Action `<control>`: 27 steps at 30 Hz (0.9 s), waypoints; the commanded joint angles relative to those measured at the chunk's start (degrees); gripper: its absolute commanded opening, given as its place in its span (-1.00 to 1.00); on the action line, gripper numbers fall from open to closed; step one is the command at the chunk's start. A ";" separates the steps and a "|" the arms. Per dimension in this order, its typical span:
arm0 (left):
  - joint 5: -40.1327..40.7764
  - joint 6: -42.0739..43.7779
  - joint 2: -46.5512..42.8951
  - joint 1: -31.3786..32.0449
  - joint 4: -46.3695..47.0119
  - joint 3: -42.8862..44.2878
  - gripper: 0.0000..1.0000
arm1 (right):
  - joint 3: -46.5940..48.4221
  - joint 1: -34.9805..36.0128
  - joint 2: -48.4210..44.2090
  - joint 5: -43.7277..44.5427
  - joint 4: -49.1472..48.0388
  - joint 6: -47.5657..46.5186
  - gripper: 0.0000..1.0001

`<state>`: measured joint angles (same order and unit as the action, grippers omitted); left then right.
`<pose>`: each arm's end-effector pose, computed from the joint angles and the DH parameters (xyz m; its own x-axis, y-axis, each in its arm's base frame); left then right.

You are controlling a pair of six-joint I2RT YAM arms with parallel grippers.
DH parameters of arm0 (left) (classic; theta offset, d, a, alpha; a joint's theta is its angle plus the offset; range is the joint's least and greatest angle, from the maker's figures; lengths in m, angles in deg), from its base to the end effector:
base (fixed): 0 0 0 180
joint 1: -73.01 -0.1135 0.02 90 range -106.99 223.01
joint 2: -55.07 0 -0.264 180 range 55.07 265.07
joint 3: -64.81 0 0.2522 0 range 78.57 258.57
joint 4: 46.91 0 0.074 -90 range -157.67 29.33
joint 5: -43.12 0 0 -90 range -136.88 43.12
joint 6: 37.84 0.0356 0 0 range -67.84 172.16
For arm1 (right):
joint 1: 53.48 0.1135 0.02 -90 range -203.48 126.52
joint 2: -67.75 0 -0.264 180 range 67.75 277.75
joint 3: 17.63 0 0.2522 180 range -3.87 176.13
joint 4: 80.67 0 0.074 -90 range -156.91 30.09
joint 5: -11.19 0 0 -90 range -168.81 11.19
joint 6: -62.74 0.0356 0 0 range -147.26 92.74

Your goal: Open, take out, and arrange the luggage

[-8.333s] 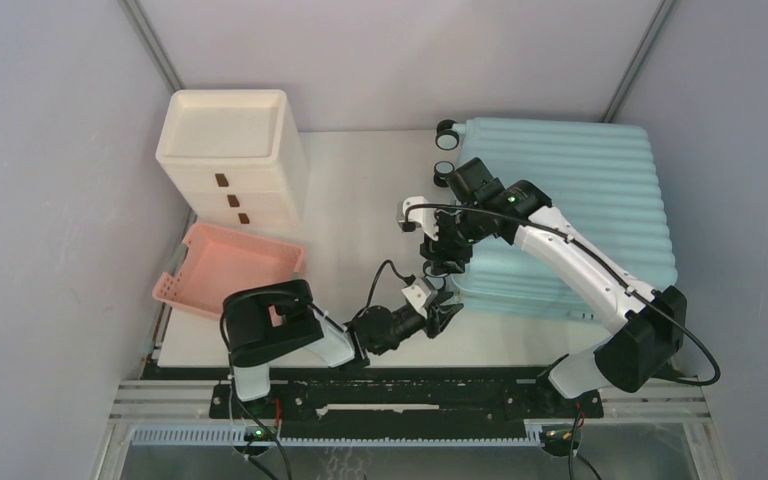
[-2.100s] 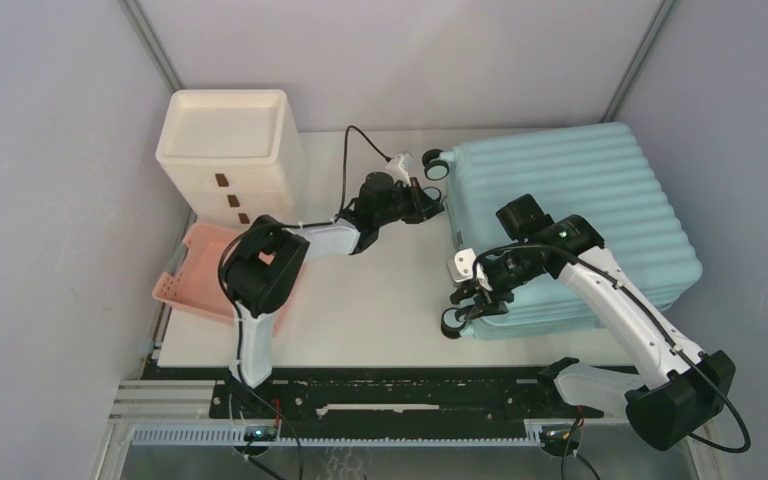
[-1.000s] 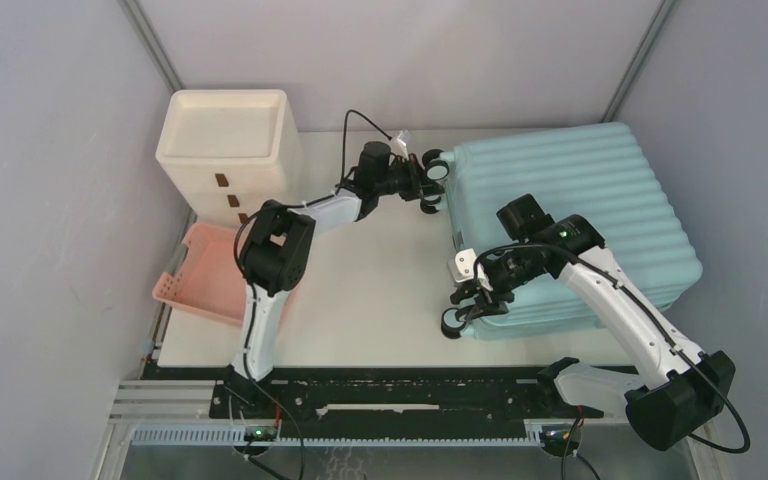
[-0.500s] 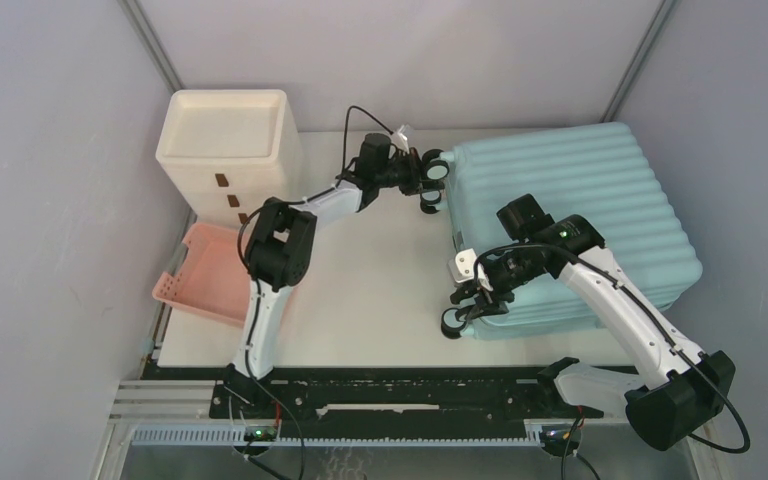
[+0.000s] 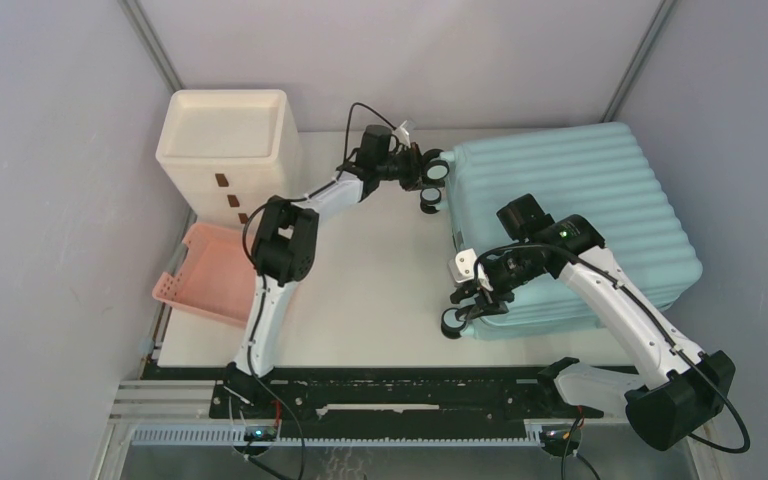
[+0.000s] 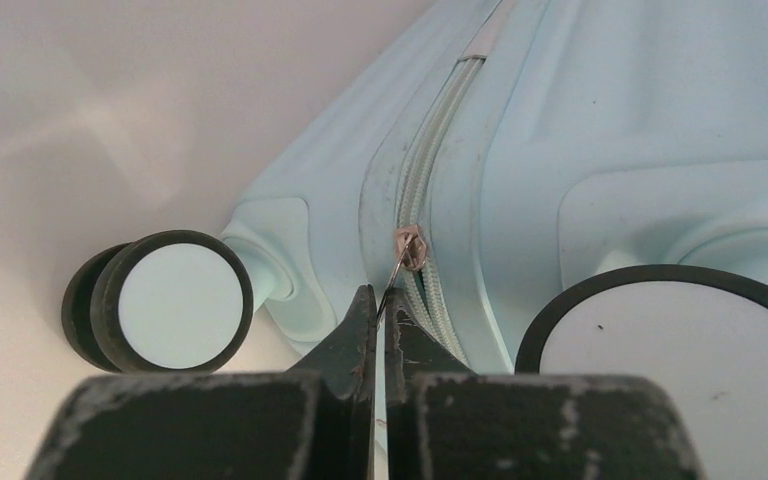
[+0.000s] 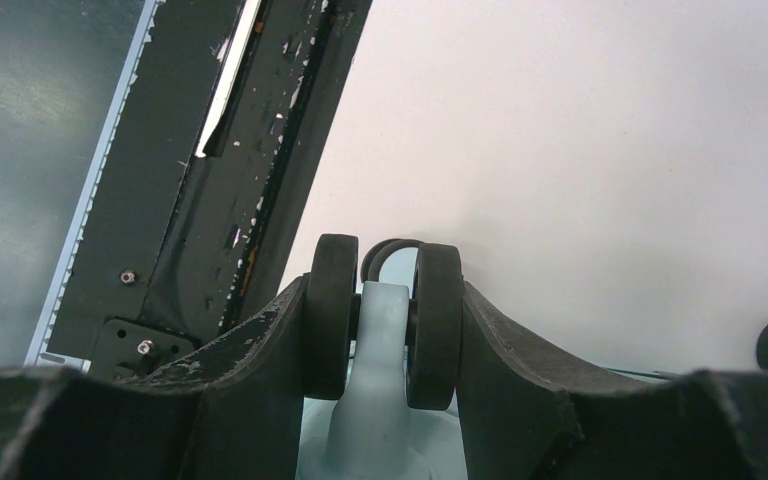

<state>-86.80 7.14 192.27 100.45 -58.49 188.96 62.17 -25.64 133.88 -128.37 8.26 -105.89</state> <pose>0.4789 -0.2744 0.1937 -0.8776 -0.1556 -0.4534 0.3541 0.4270 -0.8320 0.1491 0.1094 0.3206 0.2963 -0.5627 -0.7718 -0.9318 -0.3475 -0.1043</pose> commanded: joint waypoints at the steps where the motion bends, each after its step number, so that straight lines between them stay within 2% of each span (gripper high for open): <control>1: 10.33 0.20 2.58 -3.09 2.91 6.27 -1.00 | -1.71 1.18 0.40 -10.31 4.98 -5.85 -1.00; 27: 14.45 -6.09 7.40 -3.05 3.89 13.52 -1.00 | -1.74 2.25 1.10 -10.83 5.50 -6.45 -1.00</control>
<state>-89.42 4.19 196.69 99.81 -62.10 196.30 62.17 -25.60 134.25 -128.15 7.87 -106.38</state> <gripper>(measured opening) 0.005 0.557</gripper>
